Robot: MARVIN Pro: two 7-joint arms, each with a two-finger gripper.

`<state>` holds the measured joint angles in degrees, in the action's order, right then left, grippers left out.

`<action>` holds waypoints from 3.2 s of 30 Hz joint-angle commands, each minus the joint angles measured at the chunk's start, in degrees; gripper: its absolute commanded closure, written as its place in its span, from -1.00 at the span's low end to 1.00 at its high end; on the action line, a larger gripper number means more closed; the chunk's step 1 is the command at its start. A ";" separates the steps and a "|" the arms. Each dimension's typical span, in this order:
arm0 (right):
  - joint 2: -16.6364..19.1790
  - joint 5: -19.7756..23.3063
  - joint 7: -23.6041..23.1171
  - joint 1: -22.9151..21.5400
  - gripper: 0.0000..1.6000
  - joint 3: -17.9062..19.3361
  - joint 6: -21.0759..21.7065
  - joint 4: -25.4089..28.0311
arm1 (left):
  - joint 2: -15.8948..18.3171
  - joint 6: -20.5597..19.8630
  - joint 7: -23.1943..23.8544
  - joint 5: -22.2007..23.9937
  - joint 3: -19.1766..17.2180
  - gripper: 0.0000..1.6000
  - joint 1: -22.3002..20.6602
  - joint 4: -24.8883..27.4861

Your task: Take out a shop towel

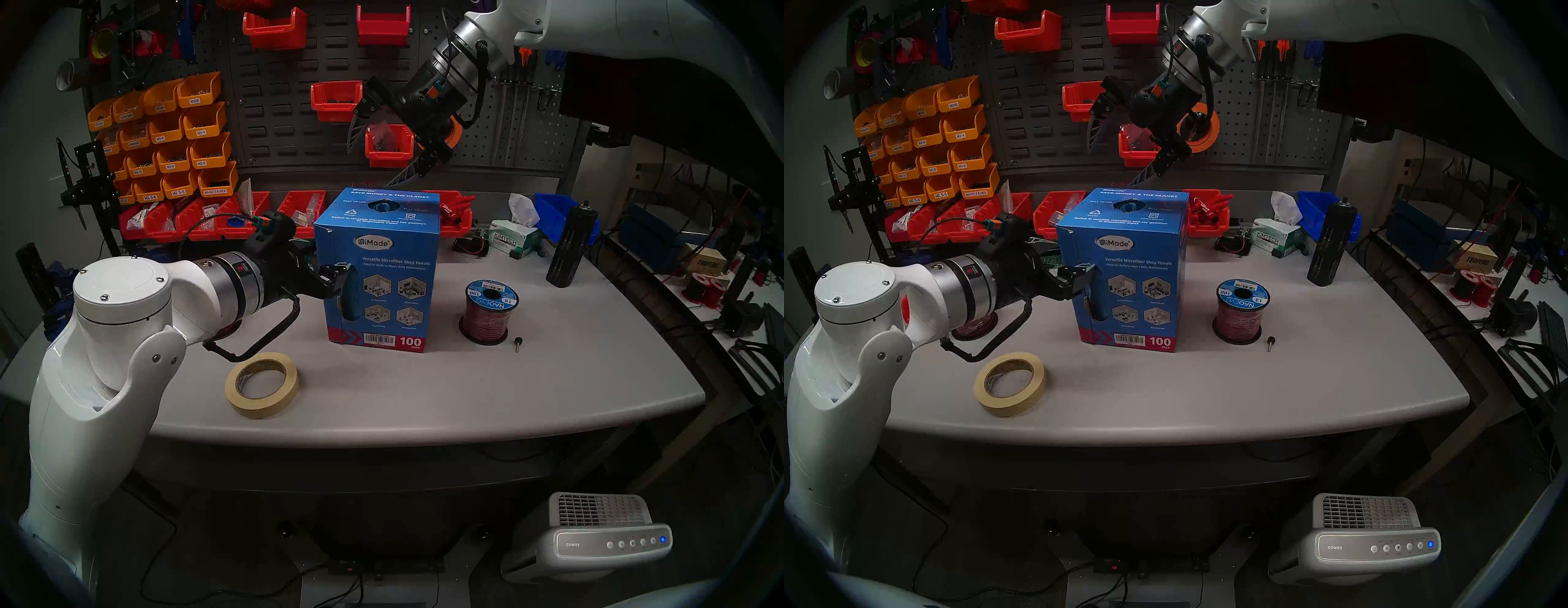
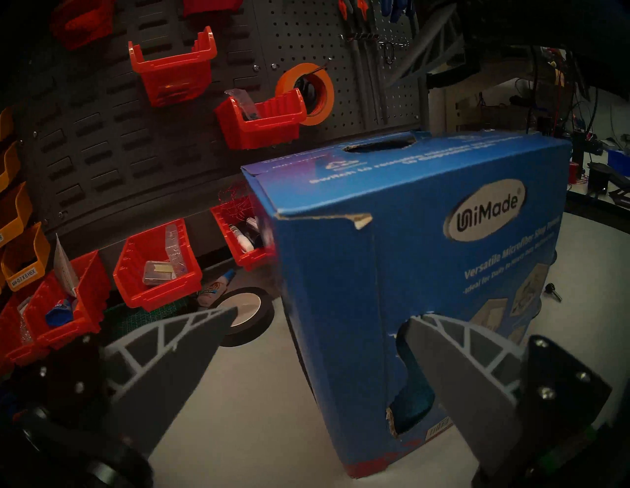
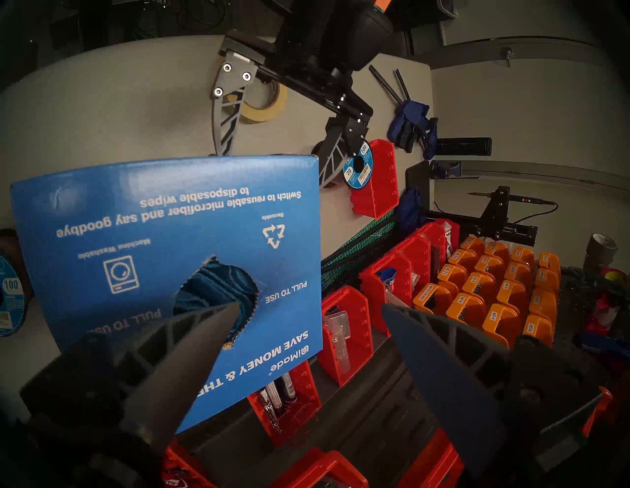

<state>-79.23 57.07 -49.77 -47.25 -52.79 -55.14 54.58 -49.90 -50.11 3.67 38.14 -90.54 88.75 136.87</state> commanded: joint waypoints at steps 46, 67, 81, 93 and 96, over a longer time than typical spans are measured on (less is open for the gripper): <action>0.44 2.04 -2.92 -3.03 -0.87 -0.66 0.14 -1.15 | 2.33 3.04 6.38 4.58 -13.87 -1.00 -1.81 3.13; -0.93 2.60 -3.01 -2.61 -0.91 -1.71 0.14 -1.24 | 1.38 4.67 10.56 7.63 -14.44 -1.00 -3.43 3.13; -2.93 2.65 -2.81 -3.30 -0.98 -2.73 0.57 -3.14 | 0.70 5.04 12.46 8.68 -14.92 -1.00 -3.74 3.13; -3.93 2.65 -3.17 -3.32 -0.92 -4.56 1.30 -5.33 | 0.18 5.18 13.77 9.23 -15.42 -1.00 -3.81 3.13; -4.23 2.67 -3.35 -3.12 -0.93 -5.02 1.47 -5.59 | 0.08 5.21 14.00 9.30 -15.51 -1.00 -3.83 3.13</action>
<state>-83.36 59.59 -50.38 -48.35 -57.22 -54.38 51.34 -49.61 -46.08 17.40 47.23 -104.84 86.41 139.32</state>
